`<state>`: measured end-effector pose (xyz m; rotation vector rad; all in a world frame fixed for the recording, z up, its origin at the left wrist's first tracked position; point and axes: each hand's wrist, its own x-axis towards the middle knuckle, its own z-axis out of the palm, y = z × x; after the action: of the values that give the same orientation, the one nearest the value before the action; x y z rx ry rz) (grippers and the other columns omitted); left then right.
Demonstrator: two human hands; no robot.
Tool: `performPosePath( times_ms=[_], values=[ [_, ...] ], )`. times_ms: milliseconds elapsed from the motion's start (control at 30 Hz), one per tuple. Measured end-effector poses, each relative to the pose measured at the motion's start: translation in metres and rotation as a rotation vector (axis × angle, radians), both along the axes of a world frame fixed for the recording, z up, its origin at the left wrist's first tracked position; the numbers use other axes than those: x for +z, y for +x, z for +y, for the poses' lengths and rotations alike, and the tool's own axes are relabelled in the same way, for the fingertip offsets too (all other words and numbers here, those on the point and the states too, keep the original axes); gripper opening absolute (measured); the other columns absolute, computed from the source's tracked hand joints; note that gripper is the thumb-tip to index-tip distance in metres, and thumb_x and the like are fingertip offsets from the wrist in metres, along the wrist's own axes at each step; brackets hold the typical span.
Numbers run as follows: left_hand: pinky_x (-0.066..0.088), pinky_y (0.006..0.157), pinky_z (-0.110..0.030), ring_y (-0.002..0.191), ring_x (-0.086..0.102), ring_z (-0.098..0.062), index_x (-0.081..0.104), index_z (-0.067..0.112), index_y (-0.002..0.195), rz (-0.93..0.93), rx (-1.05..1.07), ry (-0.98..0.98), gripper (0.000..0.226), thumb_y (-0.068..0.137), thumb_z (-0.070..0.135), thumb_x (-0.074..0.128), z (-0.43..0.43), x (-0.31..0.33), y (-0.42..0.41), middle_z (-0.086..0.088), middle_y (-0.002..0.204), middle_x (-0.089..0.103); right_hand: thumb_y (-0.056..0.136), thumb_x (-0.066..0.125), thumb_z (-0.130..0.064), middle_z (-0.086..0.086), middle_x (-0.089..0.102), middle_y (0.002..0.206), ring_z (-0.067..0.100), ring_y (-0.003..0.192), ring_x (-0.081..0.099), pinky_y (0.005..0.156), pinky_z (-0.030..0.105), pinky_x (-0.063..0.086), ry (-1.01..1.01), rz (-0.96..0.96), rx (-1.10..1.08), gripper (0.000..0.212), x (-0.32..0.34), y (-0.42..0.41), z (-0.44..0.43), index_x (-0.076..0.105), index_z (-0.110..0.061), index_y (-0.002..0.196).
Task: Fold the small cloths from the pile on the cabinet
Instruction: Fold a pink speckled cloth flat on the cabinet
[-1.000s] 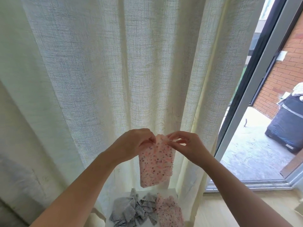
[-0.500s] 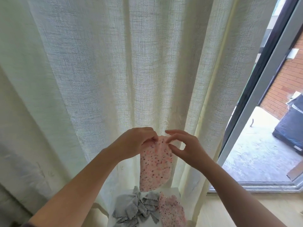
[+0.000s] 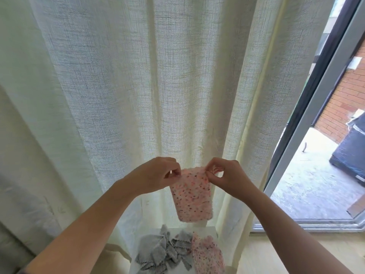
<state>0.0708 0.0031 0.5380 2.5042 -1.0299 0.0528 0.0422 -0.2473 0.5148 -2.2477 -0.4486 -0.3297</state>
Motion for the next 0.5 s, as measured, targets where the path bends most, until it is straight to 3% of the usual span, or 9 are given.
performPosePath(
  times_ms=[133,267,333,433,500],
  values=[
    [0.051,0.066,-0.023,0.069,0.059,-0.009,0.061,0.019,0.075,0.011,0.026,-0.024,0.016,0.084,0.025,0.072,0.008,-0.005,0.003,0.01,0.079,0.06,0.081,0.072,-0.004,-0.017,0.07,0.07,0.002,0.069,0.067,0.07,0.011,0.05,0.072,0.035,-0.006,0.023,0.004,0.001,-0.003,0.065,-0.025,0.076],
    [0.049,0.066,-0.017,0.068,0.06,-0.008,0.053,0.021,0.077,-0.021,0.089,-0.183,0.023,0.082,0.019,0.076,0.01,-0.007,0.0,0.01,0.069,0.059,0.083,0.07,-0.004,-0.01,0.069,0.071,0.005,0.067,0.067,0.068,0.015,0.052,0.127,0.037,0.0,0.024,0.01,0.002,-0.004,0.063,-0.026,0.075],
    [0.054,0.069,-0.019,0.068,0.064,-0.011,0.05,0.021,0.086,0.112,0.148,-0.375,0.026,0.083,0.014,0.075,0.006,-0.003,-0.002,0.002,0.072,0.065,0.085,0.065,0.001,-0.006,0.07,0.073,0.009,0.067,0.069,0.065,0.02,0.055,0.2,0.025,0.009,0.024,0.012,0.004,-0.003,0.063,-0.021,0.078],
    [0.059,0.072,-0.027,0.082,0.073,-0.019,0.052,0.024,0.111,0.495,0.215,-0.739,0.034,0.087,0.008,0.07,-0.007,-0.001,-0.005,-0.006,0.09,0.075,0.089,0.061,0.001,-0.002,0.07,0.07,0.014,0.064,0.069,0.062,0.027,0.057,0.367,0.084,0.025,0.014,0.022,0.006,0.005,0.062,-0.012,0.093],
    [0.059,0.077,-0.031,0.092,0.072,-0.023,0.062,0.019,0.112,0.638,0.287,-0.793,0.022,0.091,0.016,0.066,-0.013,-0.006,-0.005,-0.004,0.097,0.075,0.091,0.059,-0.001,-0.001,0.07,0.07,0.014,0.067,0.068,0.065,0.029,0.057,0.562,0.194,-0.001,0.018,0.028,0.01,0.011,0.06,-0.009,0.107]
  ],
)
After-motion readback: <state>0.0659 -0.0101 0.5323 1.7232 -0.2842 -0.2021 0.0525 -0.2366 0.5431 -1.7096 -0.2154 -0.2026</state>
